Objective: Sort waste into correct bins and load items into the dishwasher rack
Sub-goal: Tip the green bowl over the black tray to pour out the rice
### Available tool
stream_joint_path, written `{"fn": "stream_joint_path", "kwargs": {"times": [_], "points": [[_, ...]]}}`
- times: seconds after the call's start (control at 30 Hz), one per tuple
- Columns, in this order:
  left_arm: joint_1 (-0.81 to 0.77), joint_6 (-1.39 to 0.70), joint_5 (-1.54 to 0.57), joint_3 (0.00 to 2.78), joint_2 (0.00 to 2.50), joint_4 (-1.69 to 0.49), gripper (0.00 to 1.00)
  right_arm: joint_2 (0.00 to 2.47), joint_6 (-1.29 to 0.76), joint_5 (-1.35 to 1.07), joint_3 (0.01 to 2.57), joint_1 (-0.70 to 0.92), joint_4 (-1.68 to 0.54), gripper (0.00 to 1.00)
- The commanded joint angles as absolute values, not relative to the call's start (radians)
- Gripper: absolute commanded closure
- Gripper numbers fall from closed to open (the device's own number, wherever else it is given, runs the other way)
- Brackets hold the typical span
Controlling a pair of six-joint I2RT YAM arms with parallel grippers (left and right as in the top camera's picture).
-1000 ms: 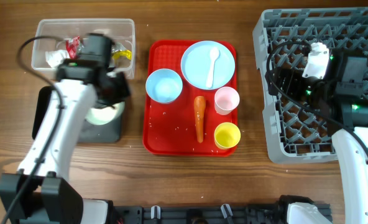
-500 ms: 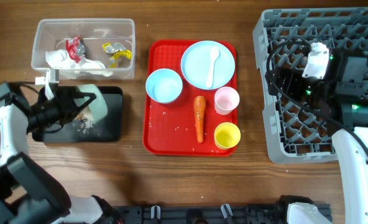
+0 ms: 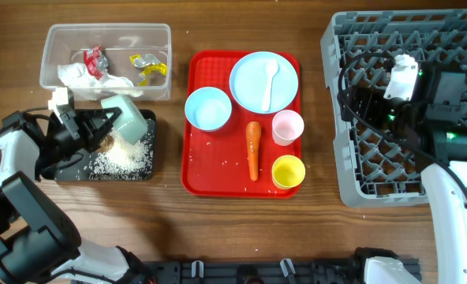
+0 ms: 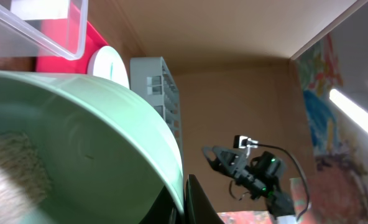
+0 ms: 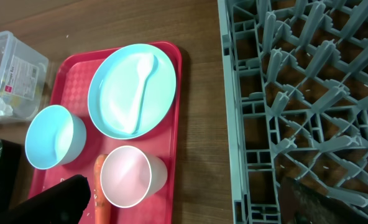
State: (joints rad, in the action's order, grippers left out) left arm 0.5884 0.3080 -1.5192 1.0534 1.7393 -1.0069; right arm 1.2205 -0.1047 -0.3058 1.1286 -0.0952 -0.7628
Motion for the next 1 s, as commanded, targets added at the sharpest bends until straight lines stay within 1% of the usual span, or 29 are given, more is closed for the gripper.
{"fn": "stream_joint_path", "kwargs": {"times": [0.0, 0.27, 0.53, 0.6, 0.7, 0.77, 0.83, 0.87, 0.9, 0.93, 0.97], "points": [[0.594, 0.275, -1.577, 1.05, 1.747, -1.011, 0.96, 1.222, -0.105, -0.288, 1.137, -0.098, -0.764, 0.0], [0.594, 0.276, -1.577, 1.05, 1.747, -1.055, 0.96, 1.222, -0.105, -0.288, 1.137, -0.098, -0.764, 0.0], [0.594, 0.276, -1.577, 1.05, 1.747, -1.06, 0.96, 1.222, -0.105, -0.288, 1.137, -0.098, -0.761, 0.0], [0.594, 0.278, -1.546, 1.05, 1.747, -1.032, 0.96, 1.222, -0.107, -0.288, 1.137, -0.098, -0.764, 0.0], [0.591, 0.284, -1.536, 1.05, 1.745, -1.088, 0.96, 1.222, -0.107, -0.288, 1.137, -0.098, -0.767, 0.0], [0.577, 0.284, -1.537, 1.051, 1.724, -1.089, 0.96, 1.222, -0.107, -0.288, 1.137, -0.098, -0.767, 0.0], [0.522, 0.337, -1.524, 1.064, 1.657, -1.088, 0.96, 1.222, -0.108, -0.289, 1.137, -0.098, -0.764, 0.0], [0.476, 0.336, -1.463, 1.074, 1.619, -1.079, 0.96, 1.222, -0.109, -0.289, 1.137, -0.098, -0.76, 0.0], [0.403, 0.324, -1.351, 1.084, 1.576, -1.059, 0.96, 1.222, -0.116, -0.289, 1.137, -0.098, -0.759, 0.0], [0.342, 0.282, -1.257, 1.085, 1.55, -1.032, 0.96, 1.222, -0.123, -0.289, 1.137, -0.098, -0.758, 0.0], [0.241, 0.189, -1.107, 1.085, 1.524, -0.977, 0.96, 1.222, -0.135, -0.289, 1.137, -0.098, -0.757, 0.0]]}}
